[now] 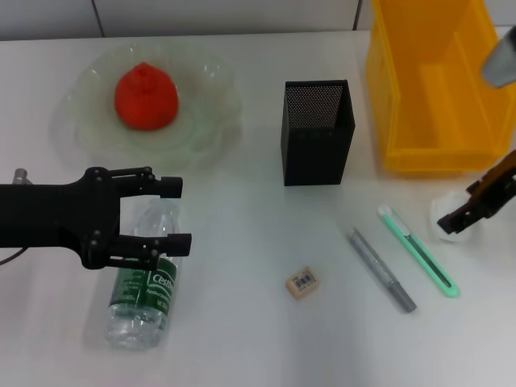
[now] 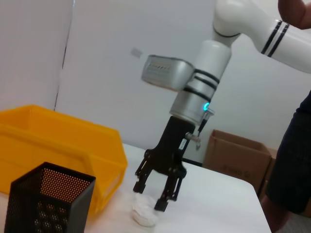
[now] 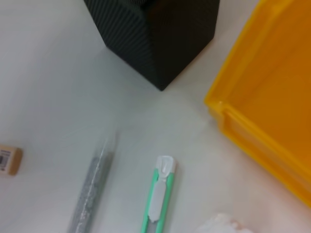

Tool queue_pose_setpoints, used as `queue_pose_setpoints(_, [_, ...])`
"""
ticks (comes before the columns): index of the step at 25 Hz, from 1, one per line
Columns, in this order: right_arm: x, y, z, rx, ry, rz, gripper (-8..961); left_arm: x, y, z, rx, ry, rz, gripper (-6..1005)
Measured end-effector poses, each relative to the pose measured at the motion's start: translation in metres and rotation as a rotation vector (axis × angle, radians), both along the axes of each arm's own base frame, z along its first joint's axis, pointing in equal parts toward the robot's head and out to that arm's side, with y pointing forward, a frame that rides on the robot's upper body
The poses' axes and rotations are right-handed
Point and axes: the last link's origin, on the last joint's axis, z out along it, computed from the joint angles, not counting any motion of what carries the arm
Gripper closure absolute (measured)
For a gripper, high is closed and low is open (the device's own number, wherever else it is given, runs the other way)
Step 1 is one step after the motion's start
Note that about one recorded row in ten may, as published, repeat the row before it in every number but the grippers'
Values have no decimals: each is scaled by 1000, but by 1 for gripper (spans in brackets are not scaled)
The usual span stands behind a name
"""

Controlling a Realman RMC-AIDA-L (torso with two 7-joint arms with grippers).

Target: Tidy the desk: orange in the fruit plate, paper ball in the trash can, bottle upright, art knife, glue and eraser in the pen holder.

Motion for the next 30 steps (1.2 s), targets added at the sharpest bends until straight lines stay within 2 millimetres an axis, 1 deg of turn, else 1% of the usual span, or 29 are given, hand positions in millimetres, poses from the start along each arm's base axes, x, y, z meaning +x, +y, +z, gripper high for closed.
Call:
queue_pose_setpoints(3, [2,5,-14,-36,-5,-9,155,-1,-1,1,-7,-1,6,176])
queue_pose_setpoints(5, [1,5,-15,-43,-5,-9,179,-2,-2,2,-6,-1,10,179])
queue_pose_setpoints(11, [-5,0,-7,-65,-11,-2,346,-5,-5,7,-3,-1,12,187])
queue_pose_setpoints(12, [-7,-1,-4,-67,-11,1,374,-5,-5,7,-3,-1,12,189])
queue_pose_setpoints(13, [-13,-3,5,-60,-13,15,402,-5,-5,9,0,-3,16,190])
queue_pose_setpoints(14, [-13,-3,5,-60,-13,15,415,-5,-5,9,0,-3,16,192])
queue_pose_setpoints(16, [-21,-7,17,-41,-11,37,443,-6,-5,11,3,-2,20,194])
queue_pose_setpoints(19, [-38,-10,47,52,1,91,483,-6,-5,15,2,-9,18,198])
queue_pose_setpoints(22, [-52,-11,76,196,33,166,461,-1,-6,20,-10,-33,9,203])
queue_pose_setpoints(23, [-54,-9,83,254,47,187,453,2,-6,25,-16,-34,16,204])
queue_pose_setpoints(24, [-55,-7,87,293,56,201,446,2,-6,25,-16,-34,16,205])
queue_pose_setpoints(27, [-46,4,90,401,76,205,423,5,-4,31,-22,-15,62,209])
queue_pose_setpoints(30, [-31,15,81,450,129,193,401,11,-1,39,-39,8,128,214])
